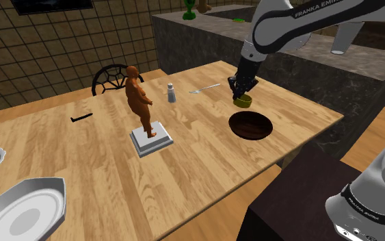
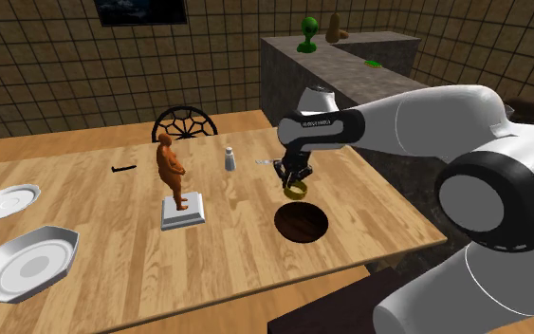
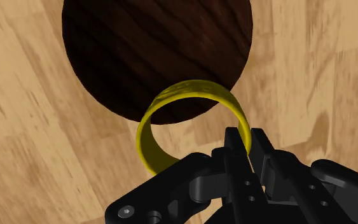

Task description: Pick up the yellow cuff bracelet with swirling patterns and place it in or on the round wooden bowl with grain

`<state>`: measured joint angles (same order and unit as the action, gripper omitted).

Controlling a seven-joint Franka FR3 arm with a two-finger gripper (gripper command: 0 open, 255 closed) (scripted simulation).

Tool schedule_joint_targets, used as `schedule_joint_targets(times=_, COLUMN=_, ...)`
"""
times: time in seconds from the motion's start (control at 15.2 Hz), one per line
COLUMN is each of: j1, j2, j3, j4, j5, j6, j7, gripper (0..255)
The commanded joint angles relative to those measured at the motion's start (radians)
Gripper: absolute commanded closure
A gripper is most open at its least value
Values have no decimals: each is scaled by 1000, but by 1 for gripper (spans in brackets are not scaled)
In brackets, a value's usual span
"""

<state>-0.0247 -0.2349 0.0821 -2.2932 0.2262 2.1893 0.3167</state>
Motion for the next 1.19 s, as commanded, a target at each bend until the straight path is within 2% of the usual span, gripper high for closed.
schedule_joint_targets(times=0.0, j1=4, j2=-78, j3=3, j4=-70, j5=6, j6=-7, j7=5, gripper=255)
schedule_joint_targets(times=0.2, j1=14, j2=-184, j3=10, j4=-161, j5=16, j6=-20, j7=16, gripper=255)
schedule_joint_targets(times=1.12, j1=27, j2=-93, j3=17, j4=-279, j5=50, j6=187, j7=-26, gripper=255)
